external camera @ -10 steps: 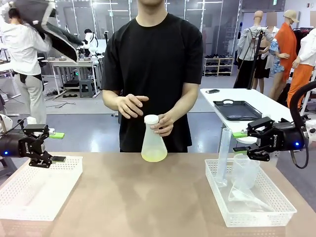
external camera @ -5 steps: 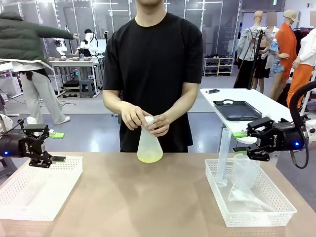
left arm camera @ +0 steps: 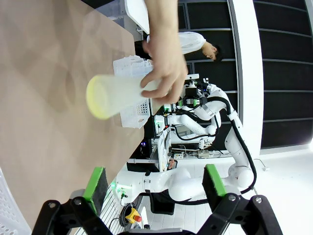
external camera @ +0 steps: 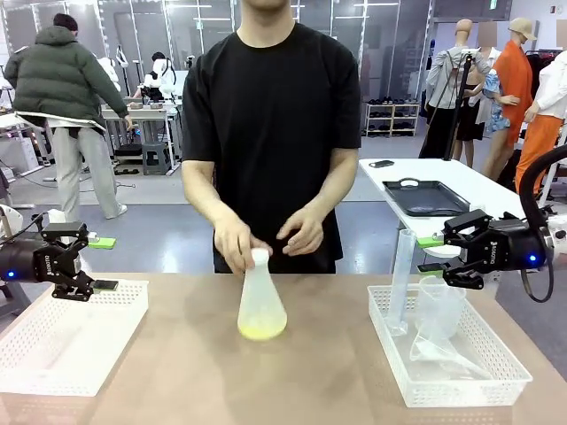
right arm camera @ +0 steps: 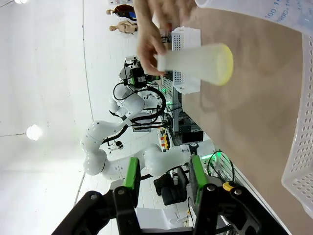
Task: Prepare the solutions needed for the experiment.
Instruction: When the human places the Big flask in the center of the table, pick up the Big flask and place it in the left Organizing basket.
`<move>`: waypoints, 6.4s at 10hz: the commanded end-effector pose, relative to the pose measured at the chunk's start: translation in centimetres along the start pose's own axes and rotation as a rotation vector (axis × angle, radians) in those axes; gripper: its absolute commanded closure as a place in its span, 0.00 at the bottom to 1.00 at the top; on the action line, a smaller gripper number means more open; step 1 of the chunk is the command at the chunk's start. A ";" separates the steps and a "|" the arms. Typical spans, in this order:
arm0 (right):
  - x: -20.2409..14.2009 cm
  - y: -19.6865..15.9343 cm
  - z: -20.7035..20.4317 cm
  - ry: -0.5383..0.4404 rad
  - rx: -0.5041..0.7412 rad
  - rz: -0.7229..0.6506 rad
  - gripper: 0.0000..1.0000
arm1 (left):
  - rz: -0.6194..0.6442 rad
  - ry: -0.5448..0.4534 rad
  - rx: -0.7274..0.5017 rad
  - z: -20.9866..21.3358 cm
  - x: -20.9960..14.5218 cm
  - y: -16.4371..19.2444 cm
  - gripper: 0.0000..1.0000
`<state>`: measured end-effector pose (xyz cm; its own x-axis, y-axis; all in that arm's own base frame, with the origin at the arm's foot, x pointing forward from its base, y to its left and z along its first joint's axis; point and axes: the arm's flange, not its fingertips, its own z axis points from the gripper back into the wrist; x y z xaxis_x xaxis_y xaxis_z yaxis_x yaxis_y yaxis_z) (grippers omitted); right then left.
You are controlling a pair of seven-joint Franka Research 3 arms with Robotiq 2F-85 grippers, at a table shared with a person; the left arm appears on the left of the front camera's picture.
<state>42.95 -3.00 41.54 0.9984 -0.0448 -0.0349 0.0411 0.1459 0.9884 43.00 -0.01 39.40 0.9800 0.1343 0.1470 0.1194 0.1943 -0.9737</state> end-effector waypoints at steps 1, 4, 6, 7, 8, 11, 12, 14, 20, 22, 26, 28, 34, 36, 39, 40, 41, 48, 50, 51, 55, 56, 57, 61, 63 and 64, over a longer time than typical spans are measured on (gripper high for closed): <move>-0.1 0.0 0.1 0.003 0.004 0.000 0.48 | -0.018 -0.012 -0.031 -0.1 0.2 -0.2 0.00; -0.1 0.0 0.1 0.003 0.004 0.000 0.48 | -0.018 -0.012 -0.031 -0.1 0.2 -0.2 0.00; -0.1 0.0 0.1 0.003 0.004 0.000 0.48 | -0.018 -0.012 -0.031 -0.1 0.2 -0.2 0.00; -0.1 0.0 0.1 0.003 0.004 0.000 0.48 | -0.018 -0.012 -0.031 -0.1 0.2 -0.2 0.00; -0.1 0.0 0.1 0.003 0.004 0.000 0.48 | -0.018 -0.012 -0.031 -0.1 0.2 -0.2 0.00; -0.1 0.0 0.1 0.003 0.004 0.000 0.48 | -0.227 0.051 0.084 -1.4 2.3 -1.5 0.00; -0.1 0.0 0.1 0.003 0.004 0.000 0.48 | -0.325 0.077 0.104 -2.2 3.1 -2.2 0.00; -0.1 0.0 0.1 0.003 0.004 0.000 0.48 | -0.522 0.150 0.122 -4.1 4.1 -3.1 0.00; -0.1 0.0 0.1 0.003 0.004 0.000 0.48 | -0.837 0.447 0.167 -8.6 2.2 -5.0 0.00; -0.1 0.0 0.1 0.003 0.004 0.000 0.48 | -0.837 0.447 0.167 -8.6 2.2 -5.0 0.00; -0.1 0.0 0.1 0.003 0.004 0.000 0.48 | -0.852 0.451 0.183 -8.3 2.3 -4.7 0.00; -0.1 0.0 0.1 0.003 0.004 0.000 0.48 | -1.091 0.582 0.186 -10.7 7.1 -4.0 0.00; -0.1 0.0 0.1 0.003 0.004 0.000 0.48 | -1.478 0.862 0.032 -14.6 11.6 -1.2 0.00; -0.1 0.0 0.1 0.003 0.004 0.000 0.48 | -1.453 0.809 0.075 -13.7 10.9 -1.2 0.00; -0.1 0.0 0.1 0.003 0.004 0.000 0.48 | -1.453 0.809 0.075 -13.7 10.9 -1.2 0.00; -0.1 0.0 0.1 0.003 0.004 0.000 0.48 | -1.467 0.815 0.068 -13.7 11.4 -0.8 0.00; -0.1 0.0 0.1 0.003 0.004 0.000 0.48 | -1.594 0.802 0.045 -15.1 12.3 -0.8 0.00; -0.1 0.0 0.1 0.003 0.004 0.000 0.48 | -1.722 0.722 -0.152 -21.6 13.3 1.9 0.00; -0.1 0.0 0.1 0.003 0.004 0.000 0.48 | -1.661 0.643 -0.237 -22.1 13.4 3.4 0.00; -0.1 0.0 0.1 0.003 0.004 0.000 0.48 | -1.625 0.610 -0.286 -22.1 13.3 4.3 0.00; -0.1 0.0 0.1 0.003 0.004 0.000 0.48 | -1.563 0.467 -0.425 -22.0 13.1 5.9 0.00; -0.1 0.0 0.1 0.003 0.004 0.000 0.48 | -1.554 0.453 -0.459 -22.2 13.0 6.4 0.00; -0.1 0.0 0.1 0.003 0.004 0.000 0.48 | -1.549 0.455 -0.479 -22.4 12.8 6.9 0.00; -0.1 0.0 0.1 0.003 0.004 0.000 0.48 | -1.510 0.474 -0.578 -22.0 12.0 6.1 0.00; -0.1 0.0 0.1 0.003 0.004 0.000 0.48 | -1.532 0.464 -0.504 -22.7 11.7 7.8 0.00; -0.1 0.0 0.1 0.003 0.004 0.000 0.48 | -1.525 0.465 -0.531 -22.5 11.7 7.4 0.00</move>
<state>42.97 -3.07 41.56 0.9983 -0.0461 -0.0347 0.0412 0.1467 0.9883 58.95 -18.69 29.82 -0.1250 -0.1592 0.9793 0.8820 -0.4698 0.0362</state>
